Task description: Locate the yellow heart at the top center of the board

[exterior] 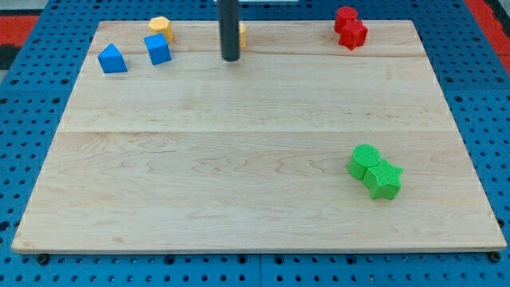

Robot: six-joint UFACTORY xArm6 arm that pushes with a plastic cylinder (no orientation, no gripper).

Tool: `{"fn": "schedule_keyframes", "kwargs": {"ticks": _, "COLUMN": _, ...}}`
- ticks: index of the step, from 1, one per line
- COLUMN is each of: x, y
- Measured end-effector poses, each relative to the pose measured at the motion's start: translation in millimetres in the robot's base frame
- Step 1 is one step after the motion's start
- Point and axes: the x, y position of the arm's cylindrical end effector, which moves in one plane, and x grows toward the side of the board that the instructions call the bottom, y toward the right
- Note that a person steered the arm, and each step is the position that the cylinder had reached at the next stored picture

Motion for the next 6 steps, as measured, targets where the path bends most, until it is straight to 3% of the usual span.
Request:
{"fn": "schedule_keyframes", "kwargs": {"ticks": 3, "x": -40.9, "y": -45.4}}
{"fn": "schedule_keyframes", "kwargs": {"ticks": 4, "x": -66.9, "y": -26.9}}
{"fn": "schedule_keyframes", "kwargs": {"ticks": 6, "x": -64.2, "y": 48.8}}
